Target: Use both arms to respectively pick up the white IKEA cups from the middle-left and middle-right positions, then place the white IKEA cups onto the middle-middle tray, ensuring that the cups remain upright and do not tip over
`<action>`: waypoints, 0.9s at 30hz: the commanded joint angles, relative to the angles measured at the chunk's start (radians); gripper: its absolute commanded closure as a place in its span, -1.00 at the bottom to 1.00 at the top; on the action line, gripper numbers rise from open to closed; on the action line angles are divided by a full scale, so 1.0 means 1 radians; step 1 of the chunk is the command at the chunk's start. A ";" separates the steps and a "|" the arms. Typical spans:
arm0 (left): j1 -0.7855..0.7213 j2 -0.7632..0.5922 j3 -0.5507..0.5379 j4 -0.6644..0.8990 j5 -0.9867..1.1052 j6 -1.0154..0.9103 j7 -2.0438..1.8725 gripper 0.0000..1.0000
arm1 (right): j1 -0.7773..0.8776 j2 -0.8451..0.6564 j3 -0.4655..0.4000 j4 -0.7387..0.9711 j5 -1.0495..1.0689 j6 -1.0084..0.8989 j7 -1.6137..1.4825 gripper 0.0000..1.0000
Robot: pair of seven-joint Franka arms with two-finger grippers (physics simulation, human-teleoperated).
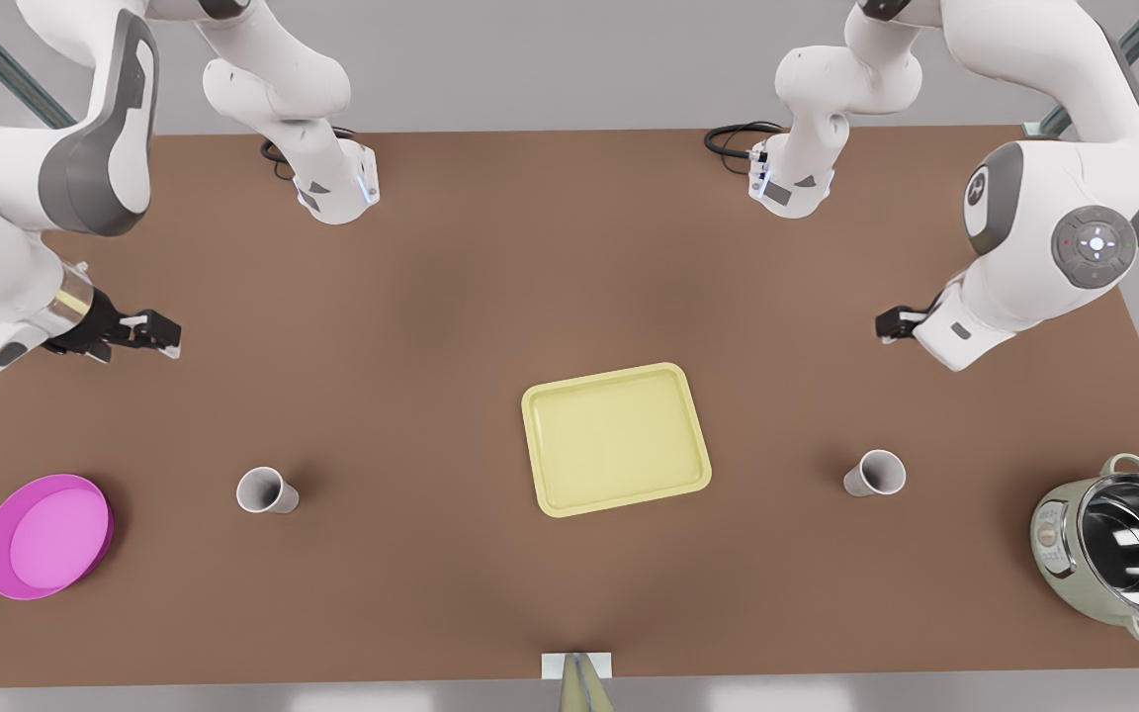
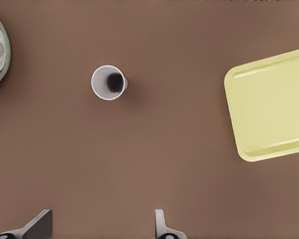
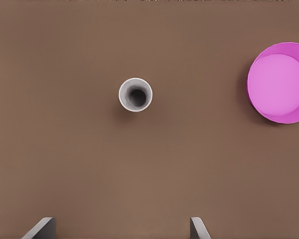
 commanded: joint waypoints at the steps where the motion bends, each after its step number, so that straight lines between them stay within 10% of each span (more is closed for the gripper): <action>1: -0.001 0.000 0.000 0.000 -0.002 0.016 0.010 -1.00 | 0.004 0.006 0.000 0.002 0.007 0.014 -0.030 -1.00; 10: 0.181 0.485 0.040 0.046 -0.014 0.607 0.062 -1.00 | -0.051 0.497 0.002 0.211 0.034 0.287 -0.045 -1.00; 24: 0.178 0.557 0.034 -0.007 -0.060 0.641 0.067 -1.00 | -0.047 0.604 0.009 0.051 0.095 0.526 -0.033 -1.00; 27: 0.177 0.559 0.019 -0.007 -0.063 0.642 0.020 -0.11 | -0.048 0.604 0.009 0.028 0.095 0.551 -0.035 -1.00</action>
